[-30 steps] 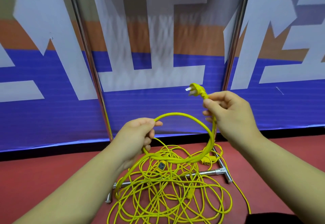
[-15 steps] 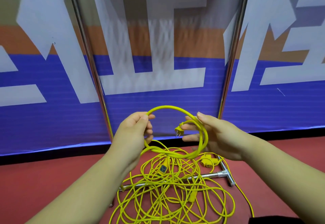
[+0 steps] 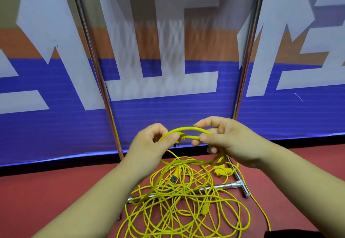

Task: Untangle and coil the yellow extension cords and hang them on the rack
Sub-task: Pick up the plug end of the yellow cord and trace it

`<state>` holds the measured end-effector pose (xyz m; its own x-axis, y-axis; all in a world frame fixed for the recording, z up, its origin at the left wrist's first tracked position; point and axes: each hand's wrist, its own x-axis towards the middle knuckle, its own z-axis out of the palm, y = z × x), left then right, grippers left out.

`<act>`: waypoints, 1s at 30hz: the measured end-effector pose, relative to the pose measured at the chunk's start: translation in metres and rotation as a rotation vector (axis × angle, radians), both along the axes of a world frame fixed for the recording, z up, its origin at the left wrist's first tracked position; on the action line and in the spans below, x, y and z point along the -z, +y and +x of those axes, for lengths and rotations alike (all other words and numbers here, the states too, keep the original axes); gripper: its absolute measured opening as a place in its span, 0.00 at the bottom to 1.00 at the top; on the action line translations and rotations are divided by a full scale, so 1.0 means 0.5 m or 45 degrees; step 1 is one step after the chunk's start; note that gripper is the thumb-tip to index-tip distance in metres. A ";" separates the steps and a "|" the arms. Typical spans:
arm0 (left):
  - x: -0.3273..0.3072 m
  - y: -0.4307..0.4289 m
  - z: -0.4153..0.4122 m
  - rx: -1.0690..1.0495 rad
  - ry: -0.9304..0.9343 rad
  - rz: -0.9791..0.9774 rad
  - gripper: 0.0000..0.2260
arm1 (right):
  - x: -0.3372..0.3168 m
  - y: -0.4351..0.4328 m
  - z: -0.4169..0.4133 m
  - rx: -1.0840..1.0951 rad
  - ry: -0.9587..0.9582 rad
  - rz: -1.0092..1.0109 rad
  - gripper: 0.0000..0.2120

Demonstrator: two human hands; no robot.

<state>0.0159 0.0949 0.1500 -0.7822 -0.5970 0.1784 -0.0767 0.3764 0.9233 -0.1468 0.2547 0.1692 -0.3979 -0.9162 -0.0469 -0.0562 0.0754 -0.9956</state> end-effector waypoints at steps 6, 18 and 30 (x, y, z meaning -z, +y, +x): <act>-0.006 0.011 -0.006 0.058 0.126 0.353 0.10 | -0.002 0.006 -0.008 0.029 0.150 -0.092 0.20; -0.018 -0.012 0.000 -0.006 0.125 0.526 0.05 | -0.028 -0.001 -0.012 0.780 0.048 -0.418 0.01; -0.017 0.004 0.010 0.298 -0.120 -0.150 0.08 | 0.001 -0.013 -0.004 0.492 -0.232 0.085 0.14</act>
<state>0.0210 0.0971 0.1585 -0.9128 -0.3776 0.1558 -0.0585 0.4983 0.8650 -0.1491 0.2480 0.1688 -0.6907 -0.6942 -0.2025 0.1654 0.1209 -0.9788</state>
